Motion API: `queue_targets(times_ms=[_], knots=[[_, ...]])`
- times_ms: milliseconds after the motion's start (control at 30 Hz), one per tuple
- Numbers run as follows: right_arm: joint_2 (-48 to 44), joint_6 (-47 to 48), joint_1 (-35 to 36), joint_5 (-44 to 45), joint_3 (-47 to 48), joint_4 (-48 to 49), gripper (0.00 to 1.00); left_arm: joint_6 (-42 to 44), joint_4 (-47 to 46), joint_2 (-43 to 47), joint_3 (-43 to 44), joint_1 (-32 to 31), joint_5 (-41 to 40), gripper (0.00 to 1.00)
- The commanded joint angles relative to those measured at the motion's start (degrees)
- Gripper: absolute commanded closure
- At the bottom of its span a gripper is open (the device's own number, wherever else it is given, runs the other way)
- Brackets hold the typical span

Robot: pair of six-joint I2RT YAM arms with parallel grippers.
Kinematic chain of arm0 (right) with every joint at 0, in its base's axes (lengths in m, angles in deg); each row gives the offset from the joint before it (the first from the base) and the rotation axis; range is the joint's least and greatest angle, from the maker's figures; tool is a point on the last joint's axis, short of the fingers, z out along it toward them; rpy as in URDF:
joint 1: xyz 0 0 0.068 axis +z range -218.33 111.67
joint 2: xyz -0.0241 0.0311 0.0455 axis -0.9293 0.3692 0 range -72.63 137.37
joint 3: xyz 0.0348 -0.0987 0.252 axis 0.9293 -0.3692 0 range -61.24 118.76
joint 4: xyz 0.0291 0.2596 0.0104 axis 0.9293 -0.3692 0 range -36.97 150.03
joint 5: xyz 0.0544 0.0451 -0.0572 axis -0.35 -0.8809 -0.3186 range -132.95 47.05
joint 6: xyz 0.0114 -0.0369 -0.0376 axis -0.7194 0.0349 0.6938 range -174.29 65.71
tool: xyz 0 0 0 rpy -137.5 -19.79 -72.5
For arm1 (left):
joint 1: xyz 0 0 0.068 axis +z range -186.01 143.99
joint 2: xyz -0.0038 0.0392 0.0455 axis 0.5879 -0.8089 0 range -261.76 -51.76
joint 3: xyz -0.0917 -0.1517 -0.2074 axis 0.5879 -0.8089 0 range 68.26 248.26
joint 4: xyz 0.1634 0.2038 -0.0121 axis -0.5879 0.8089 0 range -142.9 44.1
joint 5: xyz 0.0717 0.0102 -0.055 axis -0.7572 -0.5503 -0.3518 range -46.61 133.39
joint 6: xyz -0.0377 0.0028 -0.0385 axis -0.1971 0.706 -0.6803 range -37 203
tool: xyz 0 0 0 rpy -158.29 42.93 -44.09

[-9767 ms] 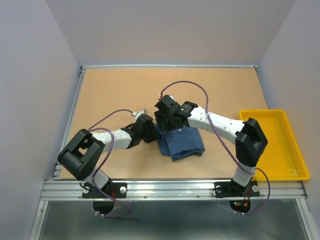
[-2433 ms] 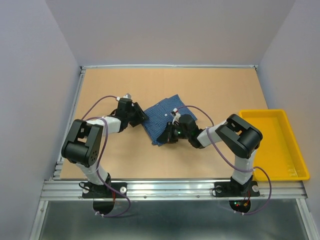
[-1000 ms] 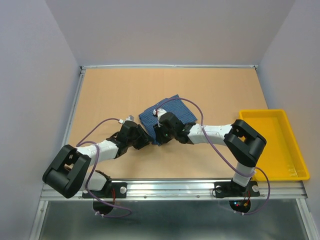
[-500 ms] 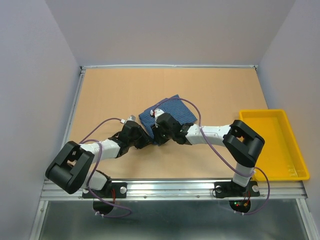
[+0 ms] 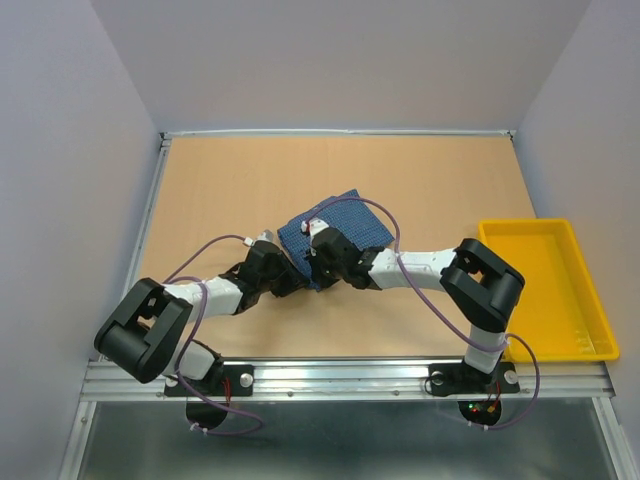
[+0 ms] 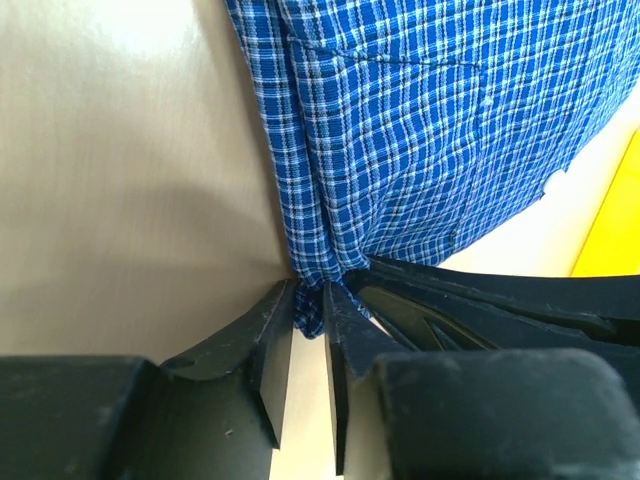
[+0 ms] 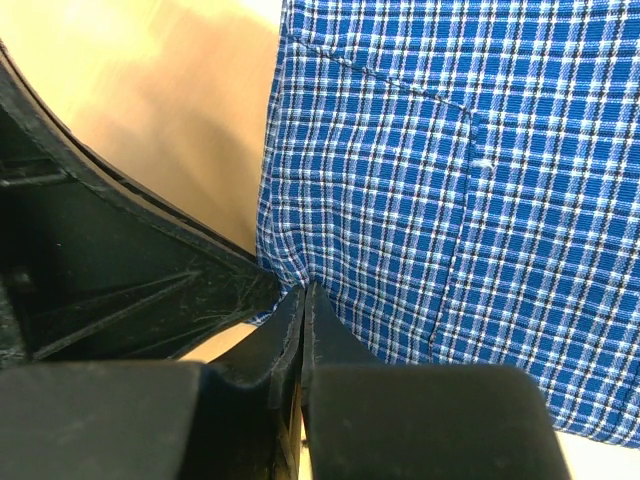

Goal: Fold and stack the long sleeve shirts
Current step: Fold the shirt

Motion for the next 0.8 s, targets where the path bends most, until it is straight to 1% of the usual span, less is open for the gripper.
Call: queue_targets(times_ms=[0, 167, 300, 400, 600, 700, 767], knots=[[-2.7, -1.4, 0.5, -1.5, 3.5, 1.0, 1.00, 0.5, -2.2, -0.5, 1.1, -0.5, 1.0, 0.72], [-3.8, -3.4, 0.5, -3.0, 4.2, 1.0, 1.00, -0.9, -6.4, 2.5, 0.3, -0.8, 1.1, 0.77], [-4.6, -5.8, 0.4, -2.4, 3.7, 1.0, 0.99, -0.8, -6.5, 3.3, 0.2, -0.8, 0.7, 0.79], [-6.2, -6.6, 0.5, -1.4, 3.3, 1.1, 1.00, -1.5, -5.8, 2.6, -0.7, -0.8, 0.4, 0.79], [-7.4, -8.2, 0.4, -2.9, 3.2, 1.8, 0.99, -2.0, -6.1, 0.5, -0.2, -0.8, 0.9, 0.79], [-6.8, -9.1, 0.5, -4.1, 2.7, 2.7, 1.00, -2.7, -7.6, 0.9, -0.2, -0.8, 0.8, 0.78], [-6.4, -9.8, 0.5, -4.2, 1.8, 3.5, 1.00, -3.7, -10.2, 1.7, -0.8, -0.8, 1.4, 0.77]])
